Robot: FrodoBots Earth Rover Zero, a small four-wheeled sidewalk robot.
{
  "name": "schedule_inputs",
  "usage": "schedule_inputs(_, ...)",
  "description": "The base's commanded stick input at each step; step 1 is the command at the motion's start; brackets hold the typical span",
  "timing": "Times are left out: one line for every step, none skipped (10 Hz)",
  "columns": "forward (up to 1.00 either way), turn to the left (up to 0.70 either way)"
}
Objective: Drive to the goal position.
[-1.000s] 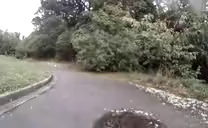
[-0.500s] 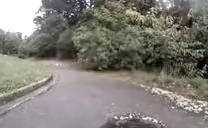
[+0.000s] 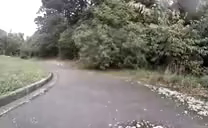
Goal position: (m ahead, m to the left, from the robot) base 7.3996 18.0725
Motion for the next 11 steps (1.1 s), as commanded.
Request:
schedule_inputs(0.40, 0.00)
schedule_inputs(0.38, 0.00)
schedule_inputs(0.35, 0.00)
schedule_inputs(0.23, 0.00)
schedule_inputs(0.20, 0.00)
schedule_inputs(0.17, 0.00)
schedule_inputs(0.12, 0.00)
schedule_inputs(0.00, 0.00)
schedule_inputs(0.00, 0.00)
schedule_inputs(0.00, 0.00)
schedule_inputs(0.00, 0.00)
